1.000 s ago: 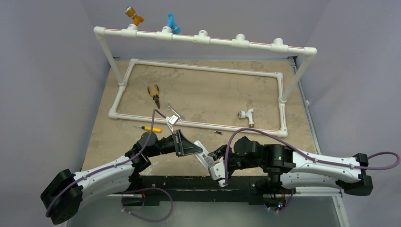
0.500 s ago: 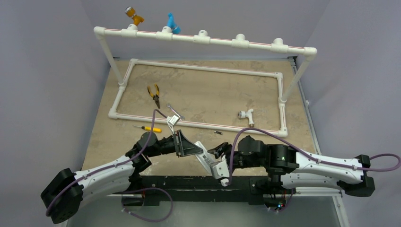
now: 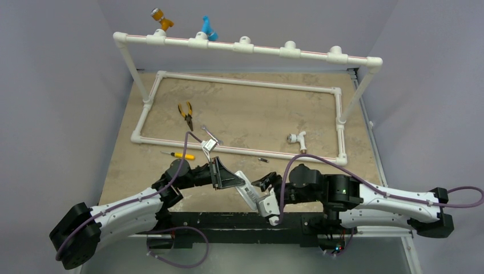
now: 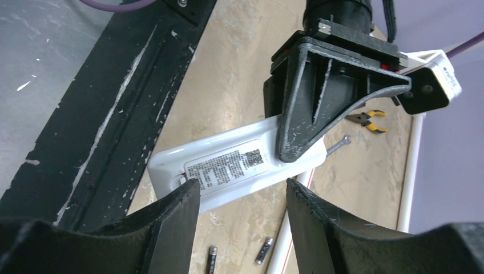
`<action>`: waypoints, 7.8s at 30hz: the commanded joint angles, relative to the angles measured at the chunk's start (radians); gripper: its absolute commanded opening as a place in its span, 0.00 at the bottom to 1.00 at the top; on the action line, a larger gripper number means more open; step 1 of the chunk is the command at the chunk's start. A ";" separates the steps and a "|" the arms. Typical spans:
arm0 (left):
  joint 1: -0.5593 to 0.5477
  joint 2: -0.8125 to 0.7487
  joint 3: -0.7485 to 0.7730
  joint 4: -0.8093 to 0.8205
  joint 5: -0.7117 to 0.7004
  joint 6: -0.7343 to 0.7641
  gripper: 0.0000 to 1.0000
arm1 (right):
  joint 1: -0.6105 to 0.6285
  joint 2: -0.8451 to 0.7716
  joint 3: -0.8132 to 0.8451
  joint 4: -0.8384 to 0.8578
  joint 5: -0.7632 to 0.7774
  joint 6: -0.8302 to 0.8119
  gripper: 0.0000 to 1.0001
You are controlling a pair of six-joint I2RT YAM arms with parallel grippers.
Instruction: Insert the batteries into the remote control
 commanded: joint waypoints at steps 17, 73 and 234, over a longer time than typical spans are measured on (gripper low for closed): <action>0.000 -0.002 0.026 0.064 0.017 -0.015 0.00 | 0.000 0.055 -0.003 -0.003 0.016 0.016 0.55; 0.000 0.017 0.023 0.082 0.021 -0.015 0.00 | 0.000 0.040 -0.001 0.003 -0.039 0.034 0.58; 0.442 -0.118 0.180 -0.435 0.202 0.250 0.00 | 0.750 0.467 -0.331 0.547 0.809 1.552 0.49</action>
